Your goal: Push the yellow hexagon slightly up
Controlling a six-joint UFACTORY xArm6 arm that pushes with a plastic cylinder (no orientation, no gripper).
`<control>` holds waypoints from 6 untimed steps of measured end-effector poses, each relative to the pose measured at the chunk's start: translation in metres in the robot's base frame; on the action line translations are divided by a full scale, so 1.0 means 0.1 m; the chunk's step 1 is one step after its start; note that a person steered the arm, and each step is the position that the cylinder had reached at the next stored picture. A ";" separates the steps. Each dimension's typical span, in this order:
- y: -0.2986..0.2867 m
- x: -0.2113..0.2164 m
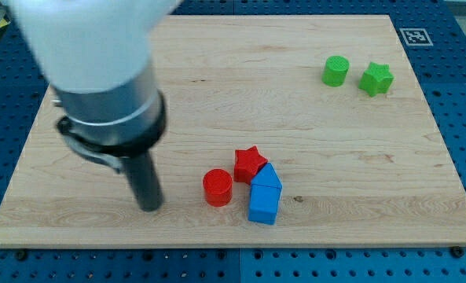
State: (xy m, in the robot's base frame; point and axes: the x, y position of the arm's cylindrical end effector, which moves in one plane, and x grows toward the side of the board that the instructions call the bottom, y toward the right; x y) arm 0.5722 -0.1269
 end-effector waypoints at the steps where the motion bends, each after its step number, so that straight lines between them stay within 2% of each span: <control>1: -0.38 -0.40; 2: -0.54 -0.98; 5: -0.77 -3.06; 6: -0.77 -3.35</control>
